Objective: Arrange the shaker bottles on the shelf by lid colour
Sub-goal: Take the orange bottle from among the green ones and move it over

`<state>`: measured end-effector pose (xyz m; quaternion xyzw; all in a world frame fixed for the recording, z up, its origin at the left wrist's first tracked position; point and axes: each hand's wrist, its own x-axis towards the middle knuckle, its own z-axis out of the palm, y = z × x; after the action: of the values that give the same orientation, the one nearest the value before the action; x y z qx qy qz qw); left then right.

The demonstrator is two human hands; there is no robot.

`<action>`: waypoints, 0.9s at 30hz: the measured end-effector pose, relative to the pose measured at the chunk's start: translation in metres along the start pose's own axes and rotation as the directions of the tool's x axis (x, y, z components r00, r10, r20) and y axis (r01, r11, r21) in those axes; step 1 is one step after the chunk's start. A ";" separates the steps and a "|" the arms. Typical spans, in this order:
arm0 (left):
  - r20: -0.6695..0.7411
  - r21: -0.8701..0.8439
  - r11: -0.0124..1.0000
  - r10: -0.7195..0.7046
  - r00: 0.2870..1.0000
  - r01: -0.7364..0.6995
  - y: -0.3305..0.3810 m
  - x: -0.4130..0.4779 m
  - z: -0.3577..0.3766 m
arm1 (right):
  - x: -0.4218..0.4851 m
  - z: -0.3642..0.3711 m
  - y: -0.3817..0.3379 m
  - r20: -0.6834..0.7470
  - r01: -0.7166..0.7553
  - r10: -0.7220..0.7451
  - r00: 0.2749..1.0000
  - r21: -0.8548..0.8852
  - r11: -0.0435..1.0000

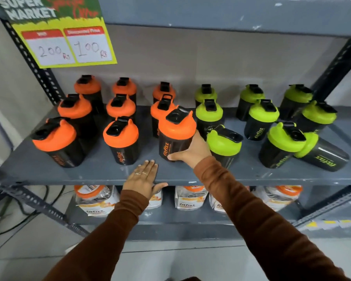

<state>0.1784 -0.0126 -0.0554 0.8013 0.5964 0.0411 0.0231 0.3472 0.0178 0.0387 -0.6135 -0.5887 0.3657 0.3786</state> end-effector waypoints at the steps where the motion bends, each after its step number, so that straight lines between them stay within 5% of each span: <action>1: -0.015 0.005 1.000 0.000 1.000 0.000 0.000 0.000 0.000 | 0.007 0.004 0.007 0.008 -0.017 0.017 1.000 -0.034 0.999; 15: -0.127 0.052 0.998 0.044 0.991 -0.038 -0.003 0.000 0.009 | 0.023 0.036 0.064 0.073 -0.079 0.072 0.995 0.091 0.993; 21: -0.279 0.178 0.960 0.258 0.925 -0.214 0.006 -0.014 0.033 | -0.053 0.013 0.087 -0.154 0.085 -0.070 0.986 0.091 0.992; 27: -0.302 0.208 0.862 0.506 0.808 -0.462 0.087 0.003 0.048 | -0.082 -0.061 0.136 -0.475 0.180 -0.189 0.859 -0.066 0.982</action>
<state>0.2665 -0.0338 -0.0957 0.9066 0.3681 0.1486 -0.1432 0.4595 -0.0690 -0.0553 -0.6294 -0.5360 0.1589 0.5398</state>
